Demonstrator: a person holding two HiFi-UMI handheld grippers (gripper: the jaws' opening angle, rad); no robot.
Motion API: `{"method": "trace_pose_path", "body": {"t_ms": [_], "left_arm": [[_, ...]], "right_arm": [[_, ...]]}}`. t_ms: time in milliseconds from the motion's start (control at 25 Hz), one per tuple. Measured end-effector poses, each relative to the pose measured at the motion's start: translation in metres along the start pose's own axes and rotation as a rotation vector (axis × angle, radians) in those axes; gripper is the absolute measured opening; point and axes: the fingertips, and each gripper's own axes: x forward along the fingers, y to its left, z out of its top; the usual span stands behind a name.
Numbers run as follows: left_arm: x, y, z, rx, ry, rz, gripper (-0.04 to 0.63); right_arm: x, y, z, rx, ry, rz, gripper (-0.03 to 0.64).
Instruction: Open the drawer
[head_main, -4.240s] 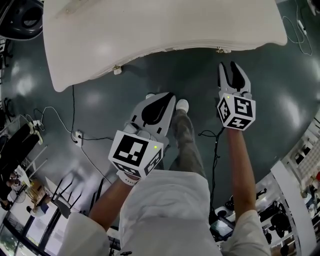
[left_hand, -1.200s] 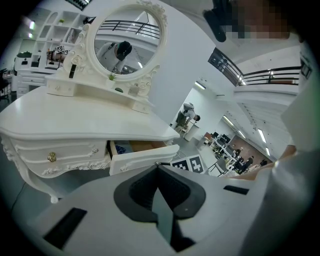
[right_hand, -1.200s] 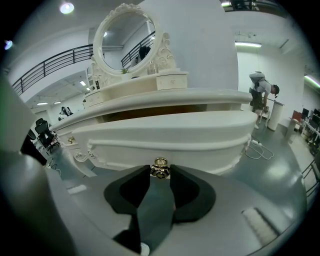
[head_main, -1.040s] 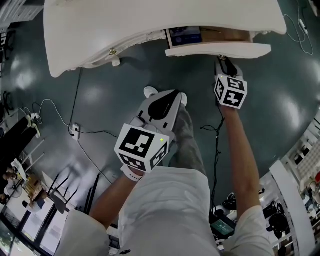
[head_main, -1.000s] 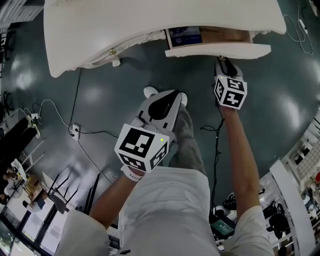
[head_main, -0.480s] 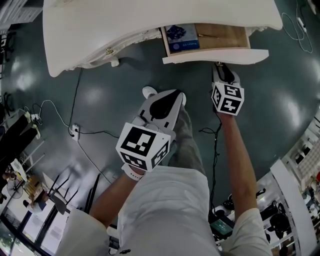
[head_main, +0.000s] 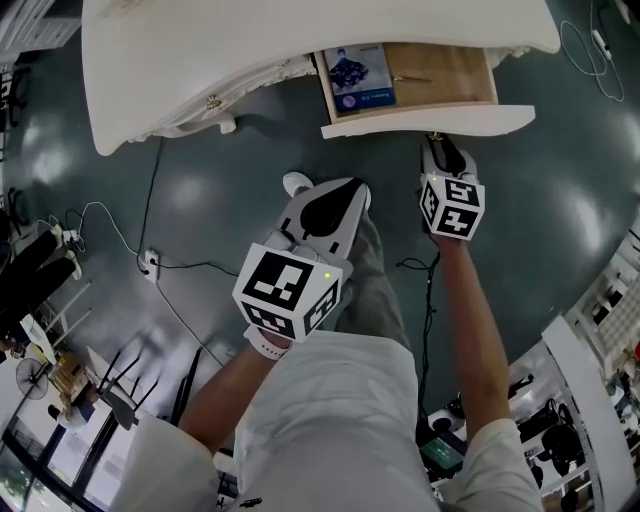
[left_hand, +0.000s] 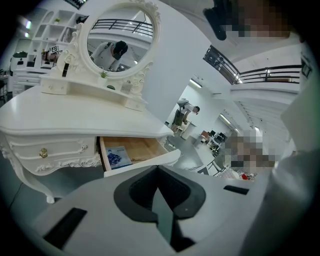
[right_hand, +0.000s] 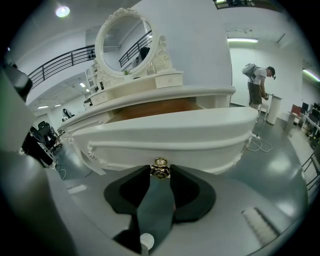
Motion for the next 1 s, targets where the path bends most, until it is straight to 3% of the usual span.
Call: {"method": "trace_pose_path", "body": {"t_ms": [1000], "left_arm": [[0.005, 0.0, 0.001, -0.002, 0.009, -0.01, 0.009]], "right_arm": [[-0.028, -0.002, -0.027, 0.01, 0.033, -0.007, 0.138]]}}
